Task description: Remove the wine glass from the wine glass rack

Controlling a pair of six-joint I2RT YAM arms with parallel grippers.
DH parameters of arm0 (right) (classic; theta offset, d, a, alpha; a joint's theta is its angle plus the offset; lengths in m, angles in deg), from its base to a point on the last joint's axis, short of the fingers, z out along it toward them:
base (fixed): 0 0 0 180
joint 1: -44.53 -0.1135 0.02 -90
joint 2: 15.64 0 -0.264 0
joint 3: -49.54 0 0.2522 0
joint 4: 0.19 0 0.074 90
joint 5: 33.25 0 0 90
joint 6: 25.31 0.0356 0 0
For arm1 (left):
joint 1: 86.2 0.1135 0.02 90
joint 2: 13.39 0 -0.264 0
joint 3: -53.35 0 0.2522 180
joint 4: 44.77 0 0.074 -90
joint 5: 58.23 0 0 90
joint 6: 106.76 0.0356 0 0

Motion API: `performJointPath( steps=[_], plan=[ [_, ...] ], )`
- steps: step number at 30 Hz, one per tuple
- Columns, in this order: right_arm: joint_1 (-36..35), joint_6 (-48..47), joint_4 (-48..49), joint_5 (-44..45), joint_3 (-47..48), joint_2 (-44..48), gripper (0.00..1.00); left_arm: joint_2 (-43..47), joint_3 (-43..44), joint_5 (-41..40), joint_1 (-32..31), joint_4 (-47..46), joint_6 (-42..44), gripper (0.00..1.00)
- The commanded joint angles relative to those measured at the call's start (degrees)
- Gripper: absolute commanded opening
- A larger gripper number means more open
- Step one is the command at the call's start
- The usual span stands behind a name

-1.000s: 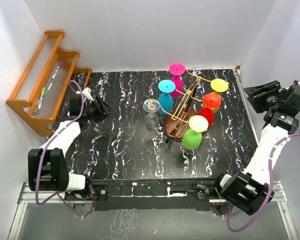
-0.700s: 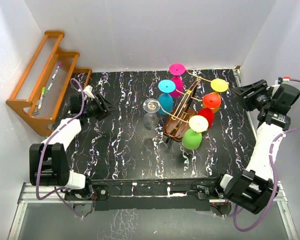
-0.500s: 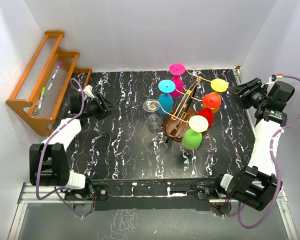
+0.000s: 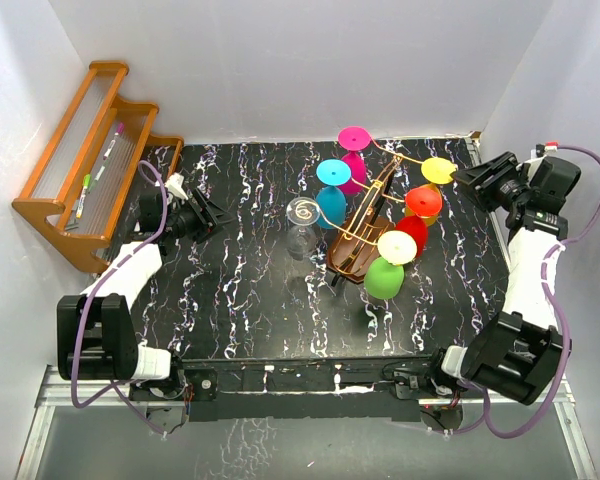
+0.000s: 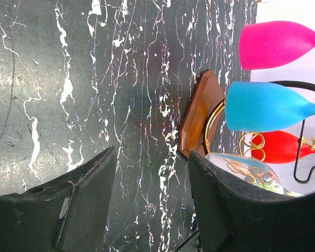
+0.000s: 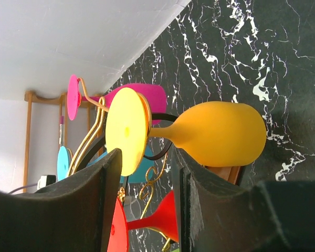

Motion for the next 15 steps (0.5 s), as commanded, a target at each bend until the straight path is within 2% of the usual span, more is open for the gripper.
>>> performJointPath(
  steps=[1, 11, 15],
  plan=[
    [-0.84, -0.01, 5.65, 0.15, 1.05, -0.86, 0.44, 1.84, -0.11, 0.58, 0.36, -0.67, 0.12, 0.54],
    [-3.67, 1.06, 8.13, 2.16, 0.86, -3.49, 0.38, 1.53, 0.0, 0.36, 0.34, -0.21, 0.52, 0.54],
    [-3.89, 1.41, 8.33, 2.88, 0.73, -3.5, 0.27, 1.37, -0.19, 0.4, 0.34, -0.29, 0.39, 0.54]
  ],
)
